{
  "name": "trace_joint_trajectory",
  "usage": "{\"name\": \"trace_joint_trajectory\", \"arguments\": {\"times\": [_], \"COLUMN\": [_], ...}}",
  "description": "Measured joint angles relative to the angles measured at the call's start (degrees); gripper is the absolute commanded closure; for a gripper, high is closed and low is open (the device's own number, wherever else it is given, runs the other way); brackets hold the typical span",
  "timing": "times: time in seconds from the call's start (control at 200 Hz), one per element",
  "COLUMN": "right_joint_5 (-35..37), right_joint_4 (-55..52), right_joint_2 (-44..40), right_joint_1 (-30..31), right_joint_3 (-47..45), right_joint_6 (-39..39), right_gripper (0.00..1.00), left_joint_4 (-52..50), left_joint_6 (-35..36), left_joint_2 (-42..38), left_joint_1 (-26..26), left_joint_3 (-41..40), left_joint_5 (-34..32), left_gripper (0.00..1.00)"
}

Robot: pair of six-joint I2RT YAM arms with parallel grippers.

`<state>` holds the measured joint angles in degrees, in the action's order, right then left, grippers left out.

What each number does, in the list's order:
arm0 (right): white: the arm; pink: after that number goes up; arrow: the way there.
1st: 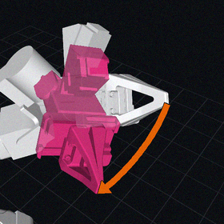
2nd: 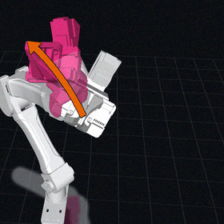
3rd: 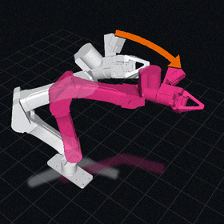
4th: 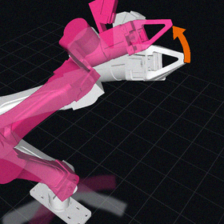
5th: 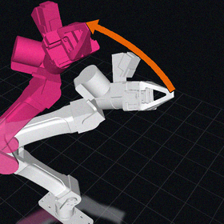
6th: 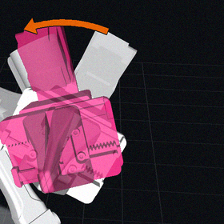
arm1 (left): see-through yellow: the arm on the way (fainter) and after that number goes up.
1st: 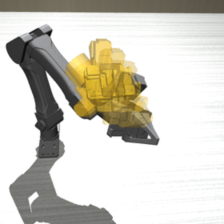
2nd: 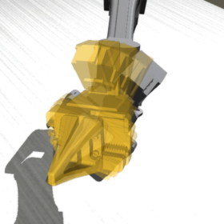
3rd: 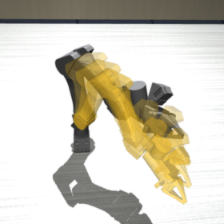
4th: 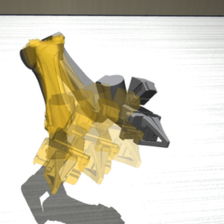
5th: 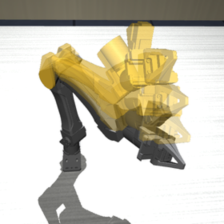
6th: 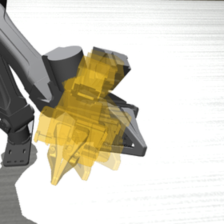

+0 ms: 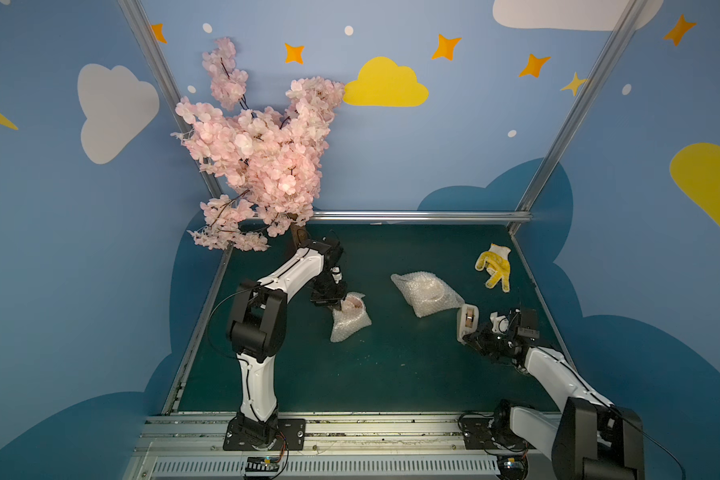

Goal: Wrap mugs in bubble wrap
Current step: Tear off the tape using the Tape Cutter, then stick the tape on the bubble wrap.

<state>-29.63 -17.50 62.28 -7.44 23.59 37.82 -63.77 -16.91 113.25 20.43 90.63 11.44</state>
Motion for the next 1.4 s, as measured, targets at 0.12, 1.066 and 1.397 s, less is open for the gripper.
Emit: {"name": "trace_joint_trajectory", "arguments": {"times": [0.12,1.066,1.397], "right_joint_5": [0.33,-14.12,-14.8], "right_joint_4": [-0.04,-5.11,5.42], "right_joint_2": [0.28,-3.72,1.05], "right_joint_1": [-0.44,5.01,22.91], "right_joint_3": [-0.07,10.73,22.58], "right_joint_6": [0.83,-9.49,-7.8], "right_gripper": [1.0,1.0,1.0], "left_joint_4": [0.0,0.02,0.2], "left_joint_6": [0.02,0.0,-0.31], "left_joint_2": [0.0,0.5,1.05], "left_joint_1": [0.24,0.26,0.22], "left_joint_3": [0.0,0.07,0.28], "left_joint_5": [0.44,2.16,3.87], "left_gripper": [0.97,0.97,0.97]}}
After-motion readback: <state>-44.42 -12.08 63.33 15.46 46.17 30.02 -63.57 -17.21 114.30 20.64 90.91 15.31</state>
